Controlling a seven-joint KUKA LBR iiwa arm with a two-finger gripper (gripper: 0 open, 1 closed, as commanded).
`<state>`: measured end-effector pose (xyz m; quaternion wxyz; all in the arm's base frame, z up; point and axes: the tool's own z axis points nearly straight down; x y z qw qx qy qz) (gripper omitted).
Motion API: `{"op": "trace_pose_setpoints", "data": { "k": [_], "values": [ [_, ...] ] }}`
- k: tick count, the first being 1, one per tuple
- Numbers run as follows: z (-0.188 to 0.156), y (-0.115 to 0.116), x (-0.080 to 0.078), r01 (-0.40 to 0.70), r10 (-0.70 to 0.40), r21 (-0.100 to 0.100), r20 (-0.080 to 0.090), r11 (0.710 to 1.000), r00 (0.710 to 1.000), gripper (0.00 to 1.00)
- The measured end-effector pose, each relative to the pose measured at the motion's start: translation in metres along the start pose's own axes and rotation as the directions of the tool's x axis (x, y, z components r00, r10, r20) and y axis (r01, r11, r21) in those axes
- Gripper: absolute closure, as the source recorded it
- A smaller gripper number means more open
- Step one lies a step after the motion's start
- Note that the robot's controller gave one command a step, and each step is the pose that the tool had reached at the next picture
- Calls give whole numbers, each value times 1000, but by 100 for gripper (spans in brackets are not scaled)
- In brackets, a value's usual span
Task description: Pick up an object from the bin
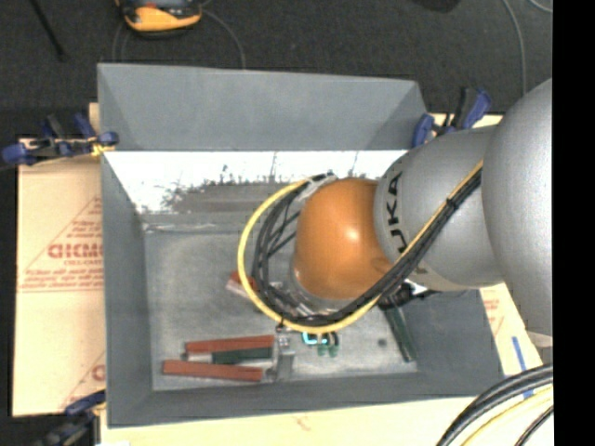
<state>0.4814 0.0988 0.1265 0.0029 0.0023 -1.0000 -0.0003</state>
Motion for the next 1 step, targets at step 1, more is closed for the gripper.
{"op": "trace_pose_setpoints", "data": {
  "k": [1],
  "values": [
    [-4,0,-2,-3,3,-1,7,1000,1000,0]
  ]
}}
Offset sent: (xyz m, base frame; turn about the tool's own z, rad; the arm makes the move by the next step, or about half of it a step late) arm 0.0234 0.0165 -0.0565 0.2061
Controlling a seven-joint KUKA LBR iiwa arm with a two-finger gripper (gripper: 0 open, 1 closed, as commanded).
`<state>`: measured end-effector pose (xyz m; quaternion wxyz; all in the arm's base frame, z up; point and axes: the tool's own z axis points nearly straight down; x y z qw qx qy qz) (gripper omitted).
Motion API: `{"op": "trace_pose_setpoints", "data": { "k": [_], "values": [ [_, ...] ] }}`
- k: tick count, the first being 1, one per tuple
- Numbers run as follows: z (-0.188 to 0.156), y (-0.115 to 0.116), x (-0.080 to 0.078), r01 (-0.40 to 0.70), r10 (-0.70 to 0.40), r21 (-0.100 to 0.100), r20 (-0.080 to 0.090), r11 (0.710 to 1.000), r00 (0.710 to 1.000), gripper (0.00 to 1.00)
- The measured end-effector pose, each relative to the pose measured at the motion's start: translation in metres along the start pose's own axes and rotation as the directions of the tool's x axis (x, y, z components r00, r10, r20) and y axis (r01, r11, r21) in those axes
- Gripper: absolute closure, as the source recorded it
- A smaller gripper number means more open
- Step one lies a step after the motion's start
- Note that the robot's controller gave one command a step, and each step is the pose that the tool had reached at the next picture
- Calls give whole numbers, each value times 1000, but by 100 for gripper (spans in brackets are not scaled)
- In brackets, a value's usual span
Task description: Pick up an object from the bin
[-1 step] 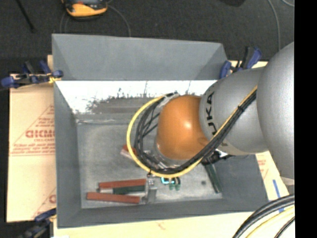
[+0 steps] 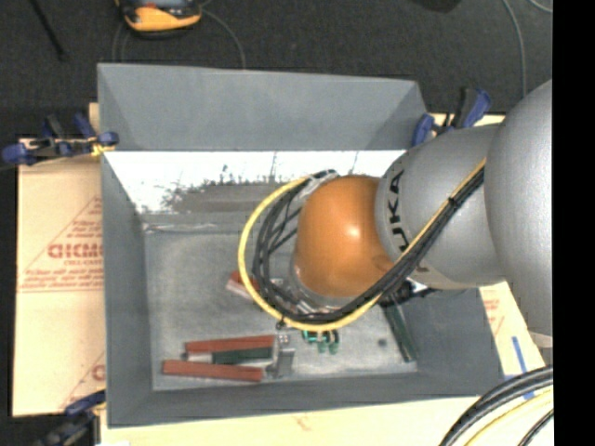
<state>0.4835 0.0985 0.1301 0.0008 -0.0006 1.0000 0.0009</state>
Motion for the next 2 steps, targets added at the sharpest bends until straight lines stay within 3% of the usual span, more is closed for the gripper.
{"op": "trace_pose_setpoints", "data": {
  "k": [1,2],
  "values": [
    [58,17,-23,-201,201,-2,3,980,980,100],
    [58,17,-23,-201,201,-2,3,980,980,100]
  ]
}}
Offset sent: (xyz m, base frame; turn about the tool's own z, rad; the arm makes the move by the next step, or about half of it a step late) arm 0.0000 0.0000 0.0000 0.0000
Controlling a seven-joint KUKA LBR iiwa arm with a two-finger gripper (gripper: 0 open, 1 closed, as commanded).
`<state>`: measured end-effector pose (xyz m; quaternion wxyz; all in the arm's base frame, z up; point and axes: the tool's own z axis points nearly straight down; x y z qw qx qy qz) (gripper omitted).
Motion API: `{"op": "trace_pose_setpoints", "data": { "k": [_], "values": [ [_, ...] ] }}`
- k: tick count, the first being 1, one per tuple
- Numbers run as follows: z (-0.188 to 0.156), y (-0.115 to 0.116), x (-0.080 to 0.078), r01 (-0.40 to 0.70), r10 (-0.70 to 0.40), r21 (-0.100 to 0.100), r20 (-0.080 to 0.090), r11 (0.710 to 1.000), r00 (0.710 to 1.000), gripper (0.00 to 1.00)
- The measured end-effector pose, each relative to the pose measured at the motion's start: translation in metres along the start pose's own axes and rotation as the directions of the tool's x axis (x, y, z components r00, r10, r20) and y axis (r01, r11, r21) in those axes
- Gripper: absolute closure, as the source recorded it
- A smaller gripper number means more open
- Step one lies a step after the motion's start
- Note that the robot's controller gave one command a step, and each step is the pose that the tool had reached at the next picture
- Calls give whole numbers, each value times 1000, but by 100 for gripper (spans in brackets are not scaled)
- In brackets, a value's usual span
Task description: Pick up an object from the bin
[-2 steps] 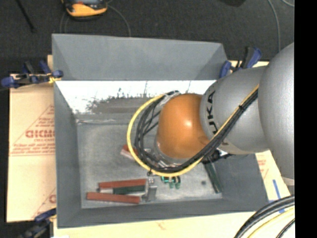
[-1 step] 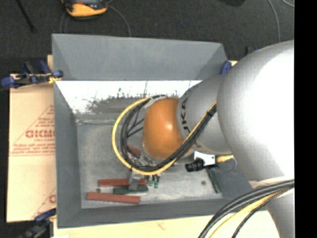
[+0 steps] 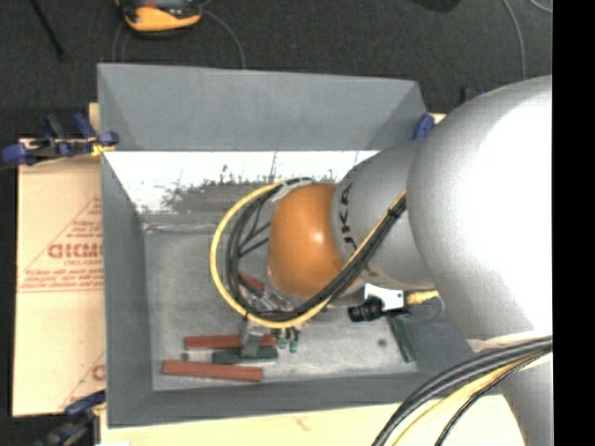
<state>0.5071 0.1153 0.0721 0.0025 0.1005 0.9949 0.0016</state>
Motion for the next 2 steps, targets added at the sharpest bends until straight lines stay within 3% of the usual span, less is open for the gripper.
{"op": "trace_pose_setpoints", "data": {
  "k": [1,2],
  "values": [
    [-36,-3,-18,-7,7,4,-8,1000,1000,100],
    [-67,-4,-34,-30,30,3,-3,1000,1000,0]
  ]
}}
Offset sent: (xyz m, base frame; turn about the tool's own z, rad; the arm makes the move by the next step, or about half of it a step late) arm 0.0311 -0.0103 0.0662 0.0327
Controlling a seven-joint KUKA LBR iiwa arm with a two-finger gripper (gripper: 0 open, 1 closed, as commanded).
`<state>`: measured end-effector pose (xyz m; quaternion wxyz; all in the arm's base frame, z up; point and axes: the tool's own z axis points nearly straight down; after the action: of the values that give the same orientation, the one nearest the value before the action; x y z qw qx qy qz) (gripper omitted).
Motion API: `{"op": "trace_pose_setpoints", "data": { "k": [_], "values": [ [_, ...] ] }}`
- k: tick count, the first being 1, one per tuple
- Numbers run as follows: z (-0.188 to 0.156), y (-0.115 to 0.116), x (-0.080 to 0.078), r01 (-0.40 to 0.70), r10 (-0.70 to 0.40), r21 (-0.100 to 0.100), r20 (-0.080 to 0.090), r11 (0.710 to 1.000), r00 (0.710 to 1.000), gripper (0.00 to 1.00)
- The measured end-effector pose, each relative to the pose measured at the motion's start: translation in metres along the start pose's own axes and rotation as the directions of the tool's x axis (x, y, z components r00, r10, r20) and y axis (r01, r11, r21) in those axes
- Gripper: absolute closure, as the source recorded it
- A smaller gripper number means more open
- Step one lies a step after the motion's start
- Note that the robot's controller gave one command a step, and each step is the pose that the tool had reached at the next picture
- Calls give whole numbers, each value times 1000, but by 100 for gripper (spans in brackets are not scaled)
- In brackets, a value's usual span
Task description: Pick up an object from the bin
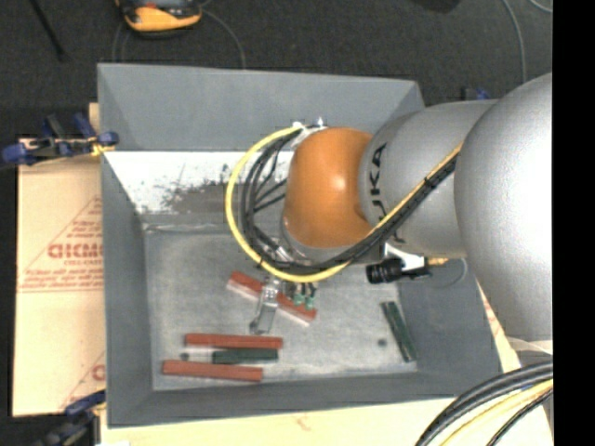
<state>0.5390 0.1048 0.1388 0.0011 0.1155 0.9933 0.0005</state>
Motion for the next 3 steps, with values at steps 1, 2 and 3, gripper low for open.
{"op": "trace_pose_setpoints", "data": {
  "k": [1,2,3],
  "values": [
    [0,0,0,0,0,0,0,1000,1000,0],
    [63,-14,-44,-79,79,0,2,997,997,100],
    [63,-14,-44,-79,79,0,2,997,997,100]
  ]
}}
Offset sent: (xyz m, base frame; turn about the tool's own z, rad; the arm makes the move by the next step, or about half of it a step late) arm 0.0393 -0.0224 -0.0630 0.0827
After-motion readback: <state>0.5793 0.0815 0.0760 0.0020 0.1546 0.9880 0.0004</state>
